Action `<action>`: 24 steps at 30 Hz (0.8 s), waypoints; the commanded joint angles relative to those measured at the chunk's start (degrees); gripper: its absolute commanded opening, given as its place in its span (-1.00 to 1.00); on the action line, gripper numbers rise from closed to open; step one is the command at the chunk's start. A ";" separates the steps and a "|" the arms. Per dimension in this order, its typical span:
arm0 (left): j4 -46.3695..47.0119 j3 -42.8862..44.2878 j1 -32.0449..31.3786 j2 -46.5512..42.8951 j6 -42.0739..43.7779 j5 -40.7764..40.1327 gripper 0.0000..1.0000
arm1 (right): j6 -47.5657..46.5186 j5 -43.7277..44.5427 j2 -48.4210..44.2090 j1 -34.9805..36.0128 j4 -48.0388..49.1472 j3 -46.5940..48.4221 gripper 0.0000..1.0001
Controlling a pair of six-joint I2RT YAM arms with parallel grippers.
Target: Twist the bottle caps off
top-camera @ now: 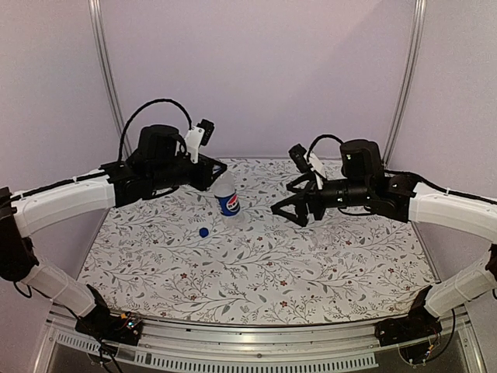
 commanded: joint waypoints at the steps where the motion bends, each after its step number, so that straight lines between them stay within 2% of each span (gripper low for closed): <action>1: -2.01 3.71 2.15 3.98 2.47 -4.54 -1.00 | 2.65 5.23 -2.01 -0.23 -2.47 1.92 0.98; 13: -1.71 8.48 5.36 13.79 3.47 -4.90 -1.00 | 3.48 8.10 -4.12 -0.25 -3.52 -0.15 0.98; 17: -1.73 8.83 5.46 15.59 2.88 -4.62 -0.92 | 3.61 8.66 -4.22 -0.26 -3.52 -0.76 0.98; 20: -1.86 8.66 5.43 16.14 2.38 -4.64 -0.77 | 3.54 9.27 -4.39 -0.26 -3.42 -1.23 0.98; 24: -2.36 8.54 5.48 16.33 2.03 -5.62 -0.42 | 3.52 9.89 -4.64 -0.25 -3.44 -1.67 0.98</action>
